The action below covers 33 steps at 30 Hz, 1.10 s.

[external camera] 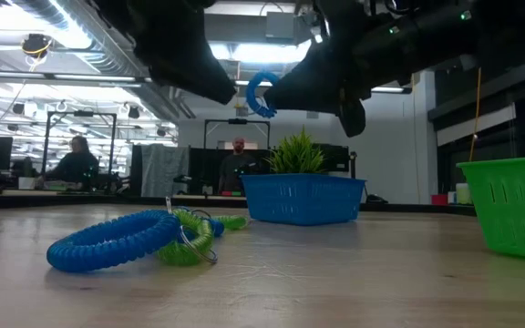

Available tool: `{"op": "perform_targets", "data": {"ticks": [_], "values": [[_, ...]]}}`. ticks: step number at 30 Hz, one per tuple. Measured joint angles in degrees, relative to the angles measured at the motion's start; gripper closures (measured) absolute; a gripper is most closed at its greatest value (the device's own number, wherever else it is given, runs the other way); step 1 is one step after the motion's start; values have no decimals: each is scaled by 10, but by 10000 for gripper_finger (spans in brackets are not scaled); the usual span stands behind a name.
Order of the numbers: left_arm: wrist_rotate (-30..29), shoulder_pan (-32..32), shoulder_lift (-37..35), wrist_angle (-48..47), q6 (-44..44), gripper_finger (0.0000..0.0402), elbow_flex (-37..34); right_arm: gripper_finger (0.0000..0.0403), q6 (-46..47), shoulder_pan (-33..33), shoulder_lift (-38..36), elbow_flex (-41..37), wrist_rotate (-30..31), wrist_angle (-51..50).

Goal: Sort spring keychains
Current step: Put the blue spring keychain into the blue bin

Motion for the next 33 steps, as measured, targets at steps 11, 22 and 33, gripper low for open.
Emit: {"op": "perform_targets", "data": {"ticks": [11, 22, 33], "values": [[193, 0, 0, -18, -59, 286, 0, 368, -1, -1, 0, 0, 110, -55], [221, -21, 0, -37, -114, 295, 0, 362, 0, -1, 0, 0, 223, -95], [211, -31, 0, -39, -135, 295, 0, 362, 5, -1, 0, 0, 266, -117]]}}
